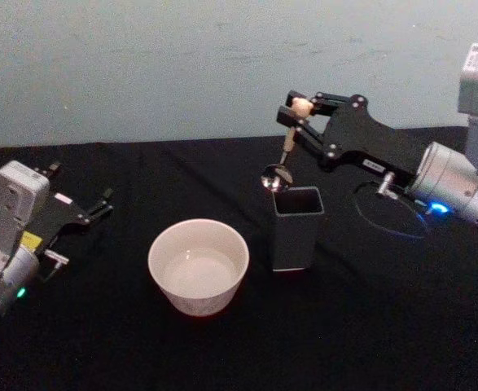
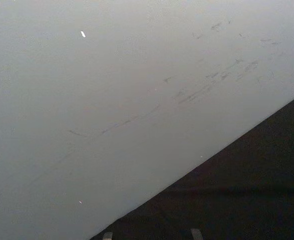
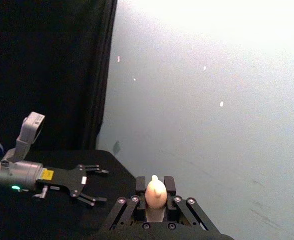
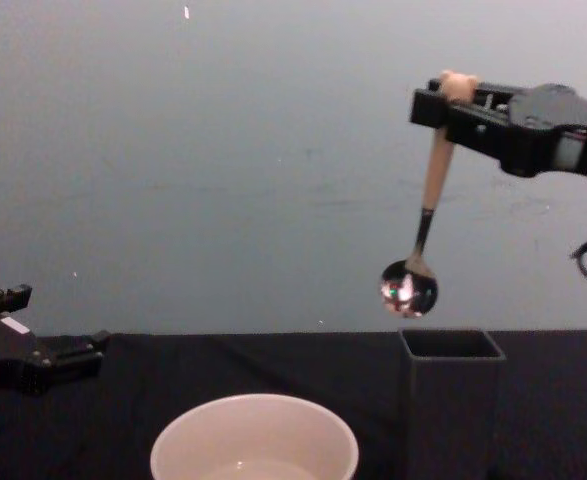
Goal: Pick up the stirring spoon with one hand, stir inside the cup, then place it back in its original position.
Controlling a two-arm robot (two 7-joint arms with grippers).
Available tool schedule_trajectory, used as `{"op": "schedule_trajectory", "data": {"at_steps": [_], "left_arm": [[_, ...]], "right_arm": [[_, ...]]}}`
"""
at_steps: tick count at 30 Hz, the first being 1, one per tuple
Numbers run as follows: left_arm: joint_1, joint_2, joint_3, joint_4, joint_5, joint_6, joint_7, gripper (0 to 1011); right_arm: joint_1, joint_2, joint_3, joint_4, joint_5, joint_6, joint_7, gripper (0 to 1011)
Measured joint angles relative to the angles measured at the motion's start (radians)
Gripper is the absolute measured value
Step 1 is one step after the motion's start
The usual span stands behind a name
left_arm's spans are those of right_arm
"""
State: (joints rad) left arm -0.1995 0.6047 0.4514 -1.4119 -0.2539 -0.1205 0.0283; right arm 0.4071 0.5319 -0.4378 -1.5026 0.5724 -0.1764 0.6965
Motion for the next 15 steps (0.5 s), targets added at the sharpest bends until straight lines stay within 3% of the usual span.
{"op": "schedule_trajectory", "data": {"at_steps": [7, 15], "left_arm": [[0.0, 0.0, 0.0, 0.0, 0.0, 0.0, 0.0, 1001], [0.0, 0.0, 0.0, 0.0, 0.0, 0.0, 0.0, 1001]], "right_arm": [[-0.029, 0.024, 0.027, -0.017, 0.0, -0.007, -0.012, 212], [-0.043, 0.031, 0.033, -0.011, -0.009, -0.005, -0.015, 212]]}}
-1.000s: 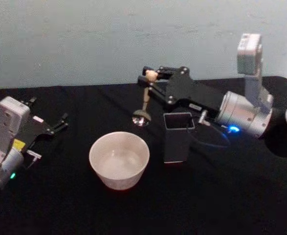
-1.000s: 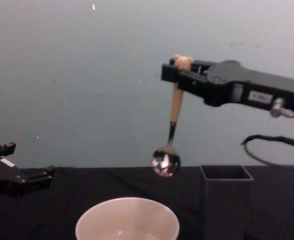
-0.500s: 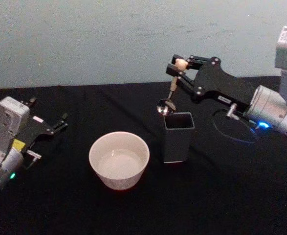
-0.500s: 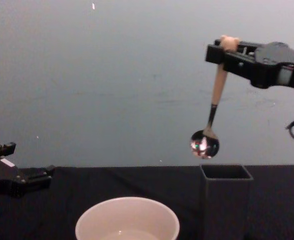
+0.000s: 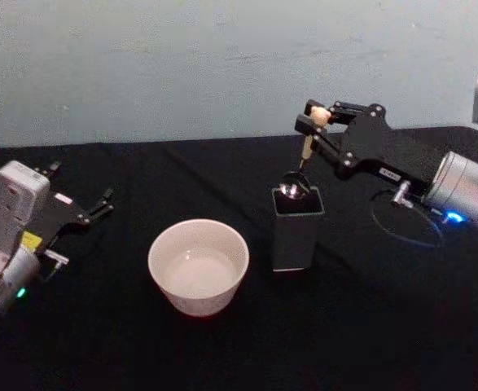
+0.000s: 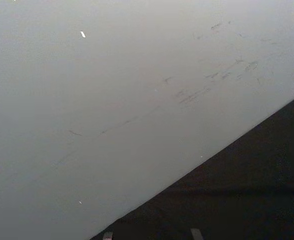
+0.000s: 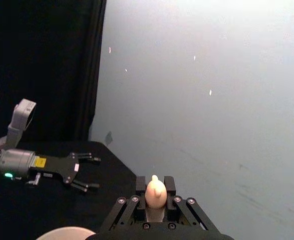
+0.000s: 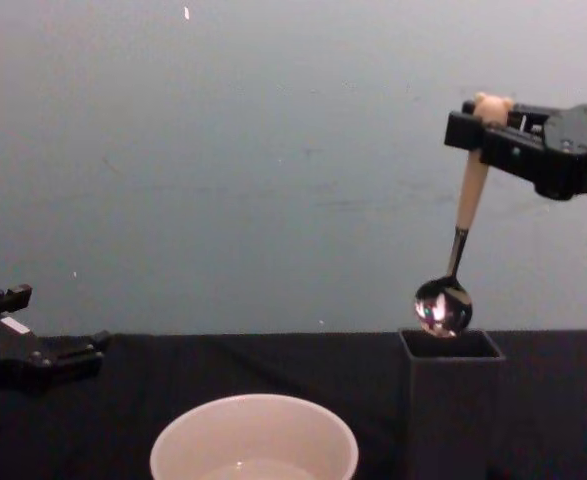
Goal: Pick up the stirring spoon with one hand, stir inside the cup, then place it back in its original position.
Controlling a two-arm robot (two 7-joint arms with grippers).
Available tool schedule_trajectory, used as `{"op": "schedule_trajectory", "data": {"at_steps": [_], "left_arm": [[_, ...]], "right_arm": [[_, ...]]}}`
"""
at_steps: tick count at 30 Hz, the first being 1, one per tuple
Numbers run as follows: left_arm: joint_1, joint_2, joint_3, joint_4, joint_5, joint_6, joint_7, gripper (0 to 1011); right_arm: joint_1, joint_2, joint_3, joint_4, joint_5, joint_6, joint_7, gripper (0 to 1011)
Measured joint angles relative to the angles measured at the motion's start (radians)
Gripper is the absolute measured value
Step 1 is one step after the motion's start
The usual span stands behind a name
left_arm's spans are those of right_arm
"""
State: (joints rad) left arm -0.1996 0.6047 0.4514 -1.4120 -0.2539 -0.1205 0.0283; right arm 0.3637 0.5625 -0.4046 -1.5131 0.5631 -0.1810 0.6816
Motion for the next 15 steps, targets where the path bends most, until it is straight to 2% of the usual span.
{"op": "schedule_trajectory", "data": {"at_steps": [15], "left_arm": [[0.0, 0.0, 0.0, 0.0, 0.0, 0.0, 0.0, 1001]], "right_arm": [[-0.006, -0.019, -0.017, 0.05, -0.023, 0.025, -0.008, 212]]}}
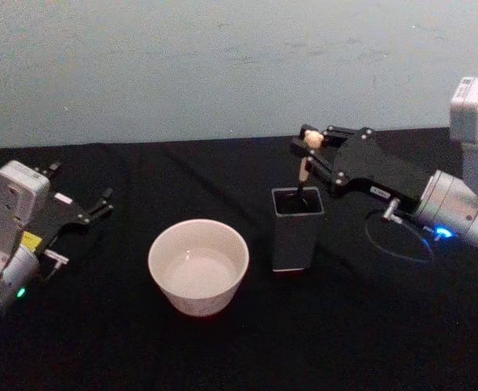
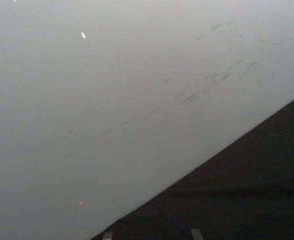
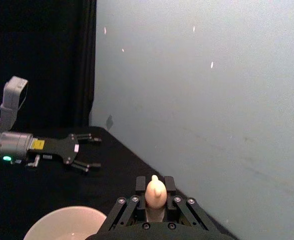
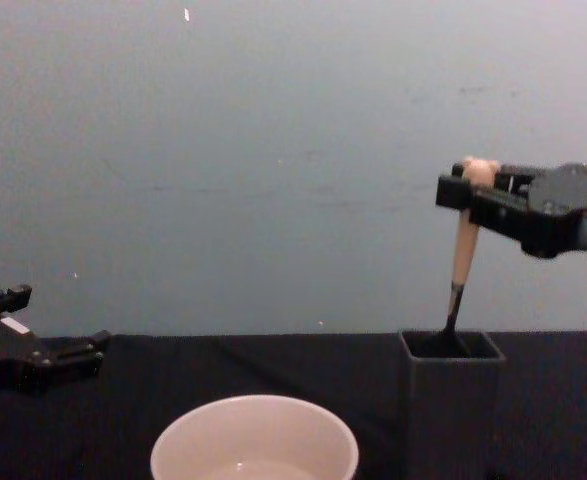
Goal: Pick up the stirring spoon with one hand, stir inside the cup, then place it back in its original position.
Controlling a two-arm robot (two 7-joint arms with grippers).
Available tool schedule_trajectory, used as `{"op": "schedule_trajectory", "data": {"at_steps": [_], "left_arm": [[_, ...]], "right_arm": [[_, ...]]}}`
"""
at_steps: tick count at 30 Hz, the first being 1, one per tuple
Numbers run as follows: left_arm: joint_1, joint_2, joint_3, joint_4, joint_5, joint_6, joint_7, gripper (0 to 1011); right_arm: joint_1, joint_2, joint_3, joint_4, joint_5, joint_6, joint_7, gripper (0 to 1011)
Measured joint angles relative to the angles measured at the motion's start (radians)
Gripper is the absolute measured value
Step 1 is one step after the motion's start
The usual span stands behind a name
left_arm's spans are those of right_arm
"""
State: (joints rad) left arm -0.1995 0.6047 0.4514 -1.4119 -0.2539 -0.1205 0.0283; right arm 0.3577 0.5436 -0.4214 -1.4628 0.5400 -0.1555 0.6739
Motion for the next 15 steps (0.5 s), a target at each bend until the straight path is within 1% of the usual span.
{"op": "schedule_trajectory", "data": {"at_steps": [7, 15], "left_arm": [[0.0, 0.0, 0.0, 0.0, 0.0, 0.0, 0.0, 1001], [0.0, 0.0, 0.0, 0.0, 0.0, 0.0, 0.0, 1001]], "right_arm": [[-0.008, -0.018, -0.015, 0.034, -0.012, 0.031, -0.021, 212], [-0.033, -0.042, -0.012, 0.049, -0.022, 0.055, -0.07, 212]]}}
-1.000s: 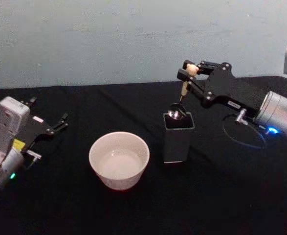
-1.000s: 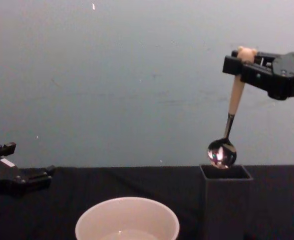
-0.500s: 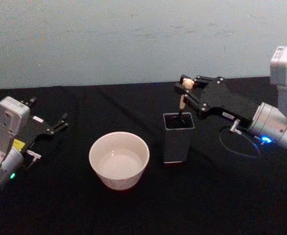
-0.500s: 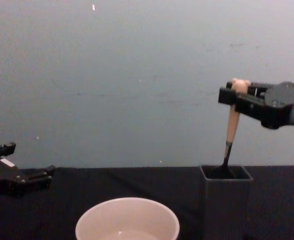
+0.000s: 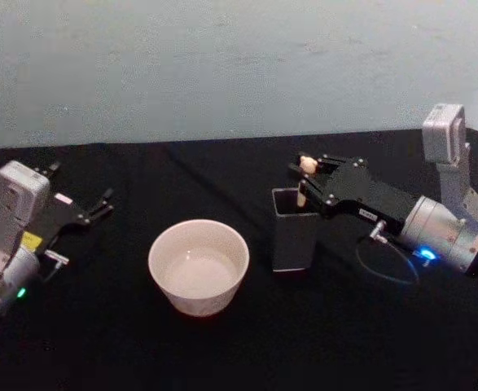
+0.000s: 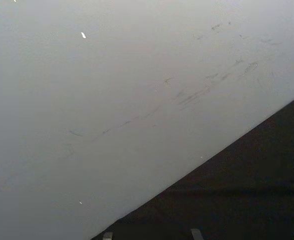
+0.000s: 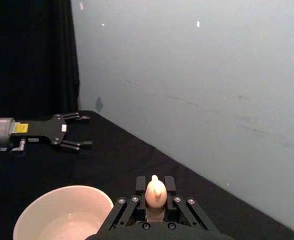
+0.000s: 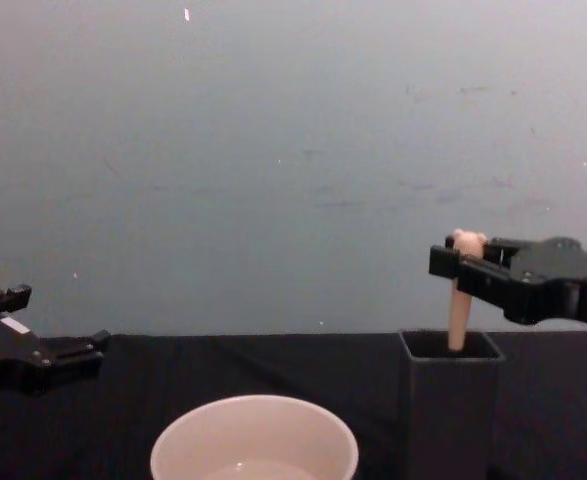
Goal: Pick up the stirring spoon with one hand, stir inside the cup, then place it back in its original position.
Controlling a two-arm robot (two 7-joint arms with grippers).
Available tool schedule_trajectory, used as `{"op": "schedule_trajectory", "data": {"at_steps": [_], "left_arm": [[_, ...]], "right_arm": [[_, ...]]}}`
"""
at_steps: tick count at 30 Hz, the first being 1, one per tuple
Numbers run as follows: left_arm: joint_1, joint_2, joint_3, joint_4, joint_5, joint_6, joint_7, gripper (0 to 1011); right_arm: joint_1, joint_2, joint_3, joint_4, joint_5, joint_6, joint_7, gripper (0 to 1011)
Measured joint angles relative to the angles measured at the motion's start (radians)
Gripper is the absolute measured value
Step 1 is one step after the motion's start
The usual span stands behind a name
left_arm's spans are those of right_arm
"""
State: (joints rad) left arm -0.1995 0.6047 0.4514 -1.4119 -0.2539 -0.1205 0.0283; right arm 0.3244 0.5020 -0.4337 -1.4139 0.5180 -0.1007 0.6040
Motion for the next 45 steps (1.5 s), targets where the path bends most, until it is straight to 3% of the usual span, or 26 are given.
{"op": "schedule_trajectory", "data": {"at_steps": [14, 39, 45], "left_arm": [[0.0, 0.0, 0.0, 0.0, 0.0, 0.0, 0.0, 1001], [0.0, 0.0, 0.0, 0.0, 0.0, 0.0, 0.0, 1001], [0.0, 0.0, 0.0, 0.0, 0.0, 0.0, 0.0, 1001]], "right_arm": [[-0.034, -0.037, 0.008, 0.018, -0.023, 0.042, -0.059, 212], [-0.035, -0.046, 0.006, 0.034, -0.038, 0.059, -0.062, 215], [-0.035, -0.046, 0.006, 0.034, -0.039, 0.063, -0.062, 375]]}}
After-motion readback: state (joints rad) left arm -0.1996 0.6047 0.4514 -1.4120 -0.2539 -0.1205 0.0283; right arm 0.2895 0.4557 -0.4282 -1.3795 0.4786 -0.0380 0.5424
